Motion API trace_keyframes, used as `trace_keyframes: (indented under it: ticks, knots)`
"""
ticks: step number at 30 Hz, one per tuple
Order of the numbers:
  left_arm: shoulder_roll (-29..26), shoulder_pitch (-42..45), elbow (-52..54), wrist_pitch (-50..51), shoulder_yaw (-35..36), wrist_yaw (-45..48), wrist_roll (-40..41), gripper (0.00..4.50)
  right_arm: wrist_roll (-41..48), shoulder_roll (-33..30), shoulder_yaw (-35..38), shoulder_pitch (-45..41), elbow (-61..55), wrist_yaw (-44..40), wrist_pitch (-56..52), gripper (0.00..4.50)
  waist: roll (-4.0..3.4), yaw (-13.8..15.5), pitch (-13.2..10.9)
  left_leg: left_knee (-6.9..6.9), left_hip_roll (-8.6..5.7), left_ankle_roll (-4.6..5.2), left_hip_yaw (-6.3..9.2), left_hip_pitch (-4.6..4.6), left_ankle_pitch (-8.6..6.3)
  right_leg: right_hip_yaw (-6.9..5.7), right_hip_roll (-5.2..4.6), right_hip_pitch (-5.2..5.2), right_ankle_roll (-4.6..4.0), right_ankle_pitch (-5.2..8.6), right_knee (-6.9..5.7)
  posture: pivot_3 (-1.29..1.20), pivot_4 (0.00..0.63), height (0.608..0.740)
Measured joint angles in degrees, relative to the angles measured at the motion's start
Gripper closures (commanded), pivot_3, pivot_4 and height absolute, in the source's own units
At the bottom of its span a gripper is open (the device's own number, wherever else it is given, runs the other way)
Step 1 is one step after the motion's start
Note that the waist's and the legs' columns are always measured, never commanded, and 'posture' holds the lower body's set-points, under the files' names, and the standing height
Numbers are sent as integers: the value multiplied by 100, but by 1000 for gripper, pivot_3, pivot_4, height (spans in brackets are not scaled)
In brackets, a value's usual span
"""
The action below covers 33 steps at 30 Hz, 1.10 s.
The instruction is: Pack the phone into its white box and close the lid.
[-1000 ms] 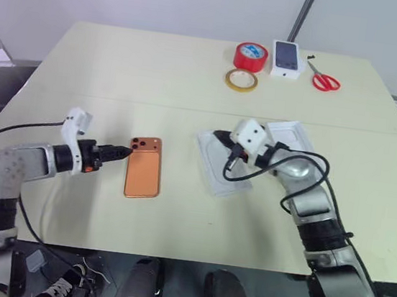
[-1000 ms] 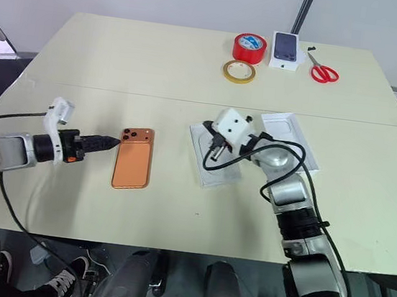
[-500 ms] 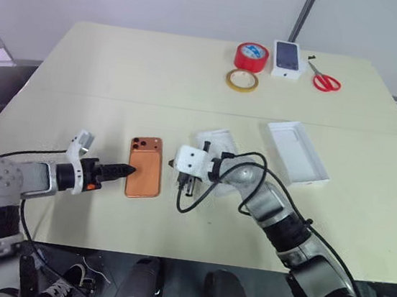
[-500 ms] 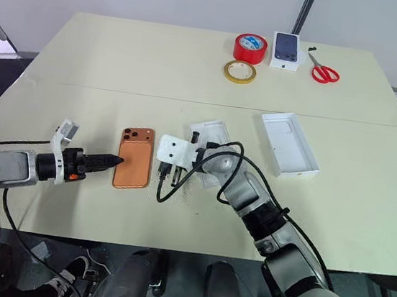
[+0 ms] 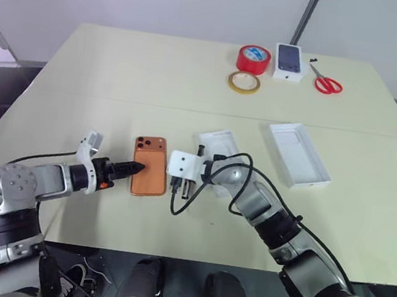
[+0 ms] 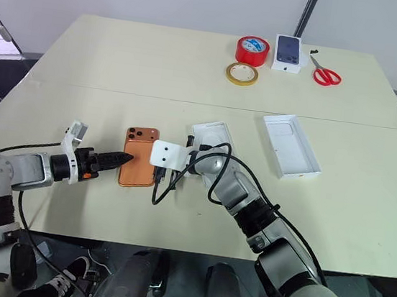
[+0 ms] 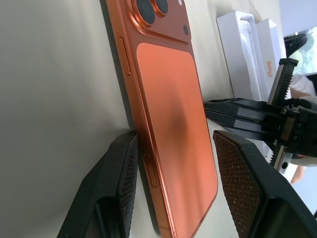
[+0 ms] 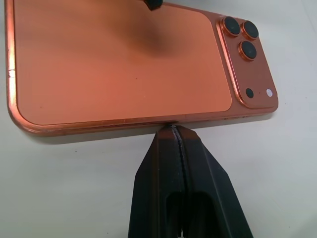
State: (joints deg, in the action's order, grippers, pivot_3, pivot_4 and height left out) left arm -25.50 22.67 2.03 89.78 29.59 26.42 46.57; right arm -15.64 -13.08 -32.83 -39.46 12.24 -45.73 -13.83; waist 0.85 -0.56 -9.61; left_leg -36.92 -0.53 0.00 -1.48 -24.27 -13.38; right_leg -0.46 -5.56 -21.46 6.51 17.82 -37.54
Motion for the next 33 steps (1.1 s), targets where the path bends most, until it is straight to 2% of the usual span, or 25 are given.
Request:
trace_keyframes:
  ticks: [8,11,14,15,25,28,29,31,33]
  knots:
    - [141,351,-269,80,-118,-92,-105,1996,-33,-19,15,-63,118,14,63,4478,0,0,0,0,-3,-2,2,5,0,-2,0,4,0,0,1,0,150,728]
    - [222,405,-386,71,-119,-111,-117,2809,-62,-37,14,-75,149,28,136,4500,0,3,0,-1,-6,-3,2,5,-1,-2,-1,6,0,0,2,0,150,728]
    - [301,401,-516,62,-49,-30,-57,4191,-59,-48,23,-74,146,29,126,4500,1,-1,1,2,-5,-4,3,5,2,-2,-1,5,0,0,3,0,150,728]
    - [365,428,-517,92,33,81,85,4487,-60,-53,36,-74,146,29,113,4500,4,0,3,1,-5,-8,4,8,2,-2,-1,8,0,0,4,0,150,728]
    - [318,419,-939,111,209,132,175,4487,-47,-37,76,-55,131,50,111,4500,6,-40,7,12,-4,-4,3,10,-1,-1,-1,5,0,0,8,0,150,728]
    - [293,308,-1015,149,419,258,315,4487,634,29,560,185,-319,-238,-200,4500,10,-55,2,14,-2,-6,3,-17,4,0,-1,-2,1,0,7,0,150,728]
    - [297,218,-980,140,500,299,390,4500,1126,40,847,254,-596,-525,-490,4095,10,-59,-2,14,-1,-10,3,-21,9,1,-1,-5,1,0,8,0,150,728]
    - [296,201,-979,170,557,309,424,4500,1674,-13,1161,265,-917,-859,-712,3703,10,-59,-4,21,0,-4,3,-20,3,0,0,-7,1,0,8,0,150,728]
    - [301,205,-1012,225,602,304,492,4500,2067,-132,1376,284,-1247,-1116,-805,2751,10,-59,-4,25,0,0,3,-19,-6,0,0,-8,1,0,10,0,150,728]
